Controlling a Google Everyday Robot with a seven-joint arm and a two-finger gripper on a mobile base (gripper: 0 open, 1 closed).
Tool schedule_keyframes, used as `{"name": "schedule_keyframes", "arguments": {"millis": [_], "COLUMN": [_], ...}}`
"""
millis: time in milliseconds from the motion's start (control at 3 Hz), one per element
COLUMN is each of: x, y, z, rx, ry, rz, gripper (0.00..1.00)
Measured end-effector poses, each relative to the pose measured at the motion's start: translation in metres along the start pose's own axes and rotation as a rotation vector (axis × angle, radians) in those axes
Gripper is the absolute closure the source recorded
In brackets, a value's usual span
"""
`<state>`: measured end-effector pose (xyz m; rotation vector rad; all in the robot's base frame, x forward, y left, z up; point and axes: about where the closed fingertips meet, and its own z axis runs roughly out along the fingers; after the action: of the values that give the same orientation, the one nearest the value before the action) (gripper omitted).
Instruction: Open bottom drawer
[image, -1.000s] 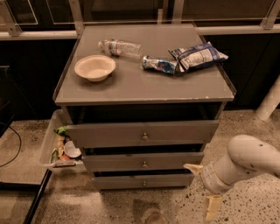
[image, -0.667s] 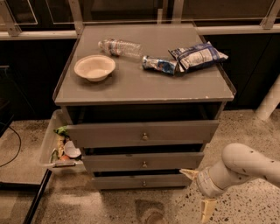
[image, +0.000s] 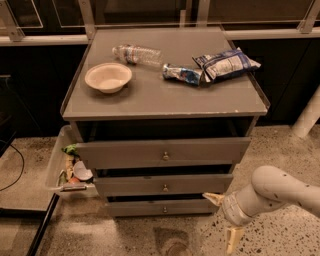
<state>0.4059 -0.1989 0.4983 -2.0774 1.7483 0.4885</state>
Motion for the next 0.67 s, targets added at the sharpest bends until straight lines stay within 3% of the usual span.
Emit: {"name": "schedule_keyframes", "arguments": {"millis": [667], "x": [0.068], "y": [-0.049], "z": [0.051], "rx": [0.113], "ry": [-0.051], "rz": [0.012], "gripper": [0.0]}}
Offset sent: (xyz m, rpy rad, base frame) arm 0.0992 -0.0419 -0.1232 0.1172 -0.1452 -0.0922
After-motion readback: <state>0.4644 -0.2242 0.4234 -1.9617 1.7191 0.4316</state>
